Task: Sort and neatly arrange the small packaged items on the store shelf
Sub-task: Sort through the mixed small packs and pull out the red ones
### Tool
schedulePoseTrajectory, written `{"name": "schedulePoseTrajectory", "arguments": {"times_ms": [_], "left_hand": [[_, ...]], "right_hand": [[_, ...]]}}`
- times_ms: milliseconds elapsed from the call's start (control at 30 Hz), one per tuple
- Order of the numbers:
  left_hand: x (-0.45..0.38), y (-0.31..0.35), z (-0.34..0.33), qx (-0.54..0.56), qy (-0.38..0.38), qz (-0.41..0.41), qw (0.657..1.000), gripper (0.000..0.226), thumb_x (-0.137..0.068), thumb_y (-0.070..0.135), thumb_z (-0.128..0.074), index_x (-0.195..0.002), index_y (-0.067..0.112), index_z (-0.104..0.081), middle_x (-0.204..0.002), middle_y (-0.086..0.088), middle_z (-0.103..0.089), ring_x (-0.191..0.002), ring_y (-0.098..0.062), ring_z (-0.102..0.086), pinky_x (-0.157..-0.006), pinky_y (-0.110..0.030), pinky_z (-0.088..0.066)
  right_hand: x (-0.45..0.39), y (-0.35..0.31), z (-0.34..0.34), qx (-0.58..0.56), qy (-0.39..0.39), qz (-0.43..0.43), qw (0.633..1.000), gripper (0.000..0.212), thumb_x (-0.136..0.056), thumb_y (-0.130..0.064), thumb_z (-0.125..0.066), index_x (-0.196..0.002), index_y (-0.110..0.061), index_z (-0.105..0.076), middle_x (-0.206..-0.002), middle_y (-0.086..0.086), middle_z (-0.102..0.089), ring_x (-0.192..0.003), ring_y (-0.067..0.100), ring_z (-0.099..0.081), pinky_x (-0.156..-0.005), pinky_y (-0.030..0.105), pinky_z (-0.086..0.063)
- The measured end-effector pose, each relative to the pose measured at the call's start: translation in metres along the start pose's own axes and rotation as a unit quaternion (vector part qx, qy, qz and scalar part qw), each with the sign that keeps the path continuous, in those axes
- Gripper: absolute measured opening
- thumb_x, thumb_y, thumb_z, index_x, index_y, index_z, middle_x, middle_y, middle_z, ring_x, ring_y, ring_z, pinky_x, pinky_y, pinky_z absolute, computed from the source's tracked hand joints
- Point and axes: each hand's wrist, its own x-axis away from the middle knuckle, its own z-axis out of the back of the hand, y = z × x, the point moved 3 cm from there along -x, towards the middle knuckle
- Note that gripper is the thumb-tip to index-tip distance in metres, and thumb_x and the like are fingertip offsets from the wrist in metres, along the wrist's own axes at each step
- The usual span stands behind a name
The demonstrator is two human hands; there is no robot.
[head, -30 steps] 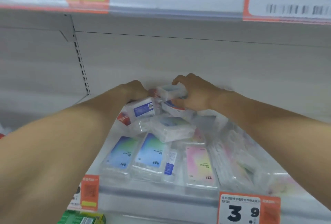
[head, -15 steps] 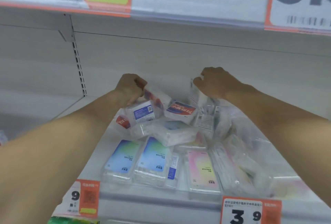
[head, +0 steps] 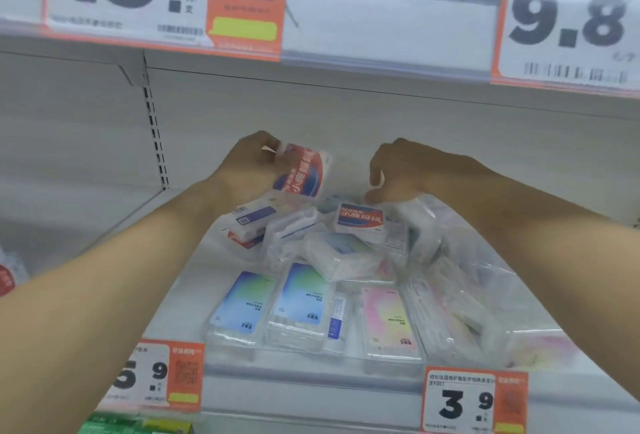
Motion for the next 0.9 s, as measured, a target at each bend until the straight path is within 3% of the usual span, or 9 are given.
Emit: {"name": "schedulePoseTrajectory", "arguments": {"times_ms": [100,167,233,367,500,600,667,767,900], "left_hand": [[0.016,0.013,0.008,0.085,0.049,0.027,0.995,0.035,-0.093,0.044,-0.056,-0.109,0.012,-0.055,-0.098,-0.003,-0.066,-0.076,-0.014,-0.067,-0.051,-0.023,-0.055],[0.029,0.017,0.007,0.137,0.053,0.041,0.988,0.036,-0.094,0.043,-0.054,-0.109,0.010,-0.055,-0.100,-0.009,-0.067,-0.076,-0.020,-0.070,-0.057,-0.032,-0.061],[0.043,0.023,0.003,0.152,0.056,0.049,0.986,0.035,-0.094,0.044,-0.053,-0.104,0.011,-0.058,-0.094,-0.009,-0.068,-0.071,-0.018,-0.070,-0.057,-0.036,-0.061],[0.068,0.036,-0.003,0.163,0.044,0.060,0.984,0.036,-0.094,0.047,-0.053,-0.093,0.013,-0.064,-0.076,-0.005,-0.069,-0.049,-0.007,-0.066,-0.046,-0.028,-0.056],[0.094,0.051,-0.001,0.161,0.037,0.064,0.984,0.042,-0.092,0.053,-0.052,-0.095,0.014,-0.066,-0.064,-0.005,-0.070,-0.046,-0.018,-0.063,-0.053,-0.033,-0.051],[0.114,0.066,-0.001,0.181,0.007,0.048,0.982,0.034,-0.095,0.039,-0.055,-0.104,0.007,-0.062,-0.072,-0.007,-0.069,-0.042,-0.012,-0.061,-0.040,-0.019,-0.045],[0.125,0.073,-0.002,0.179,-0.033,0.037,0.983,0.023,-0.093,0.024,-0.061,-0.109,0.007,-0.060,-0.084,-0.007,-0.071,-0.047,-0.007,-0.064,-0.036,-0.014,-0.041],[0.130,0.081,-0.004,0.127,-0.050,0.005,0.991,0.020,-0.087,0.011,-0.065,-0.107,0.015,-0.062,-0.091,-0.002,-0.074,-0.058,0.000,-0.066,-0.040,-0.007,-0.038],[0.131,0.105,-0.031,0.153,-0.032,-0.001,0.988,0.016,-0.086,0.013,-0.066,-0.101,0.017,-0.066,-0.087,-0.002,-0.075,-0.069,-0.010,-0.072,-0.054,-0.019,-0.054]], "right_hand": [[0.000,-0.005,-0.009,-0.042,-0.058,-0.021,0.997,0.062,-0.078,-0.063,-0.067,-0.122,-0.019,-0.063,-0.123,0.000,-0.061,-0.108,0.025,-0.062,-0.096,0.037,-0.052],[-0.001,-0.011,-0.021,-0.066,-0.109,-0.011,0.992,0.075,-0.080,-0.067,-0.063,-0.136,-0.018,-0.054,-0.138,0.000,-0.054,-0.123,0.024,-0.054,-0.106,0.036,-0.044],[-0.001,-0.015,-0.031,-0.089,-0.155,-0.013,0.984,0.076,-0.077,-0.065,-0.069,-0.130,-0.012,-0.060,-0.132,0.005,-0.060,-0.117,0.026,-0.059,-0.103,0.039,-0.047],[-0.002,-0.015,-0.043,-0.074,-0.150,-0.014,0.986,0.059,-0.075,-0.057,-0.074,-0.110,-0.010,-0.070,-0.111,0.009,-0.069,-0.091,0.025,-0.064,-0.086,0.033,-0.052],[0.004,-0.017,-0.050,0.004,-0.158,-0.028,0.987,0.055,-0.068,-0.056,-0.071,-0.112,-0.024,-0.065,-0.112,0.004,-0.064,-0.095,0.024,-0.060,-0.092,0.038,-0.054],[0.009,-0.016,-0.045,-0.024,-0.131,-0.044,0.990,0.061,-0.061,-0.061,-0.072,-0.111,-0.026,-0.064,-0.113,0.004,-0.063,-0.096,0.024,-0.056,-0.092,0.038,-0.053],[0.018,-0.010,-0.043,-0.144,-0.070,-0.059,0.985,0.070,-0.055,-0.057,-0.081,-0.110,-0.021,-0.058,-0.108,0.001,-0.064,-0.095,0.023,-0.060,-0.087,0.035,-0.053],[0.055,0.001,-0.031,-0.396,0.084,-0.097,0.909,0.081,-0.051,-0.043,-0.090,-0.115,-0.021,-0.048,-0.091,-0.014,-0.059,-0.088,0.012,-0.061,-0.075,0.024,-0.046],[0.135,0.032,-0.021,-0.579,0.226,-0.151,0.769,0.067,-0.057,-0.037,-0.093,-0.114,-0.028,-0.059,-0.097,-0.016,-0.068,-0.083,0.002,-0.067,-0.068,0.018,-0.051]]}}
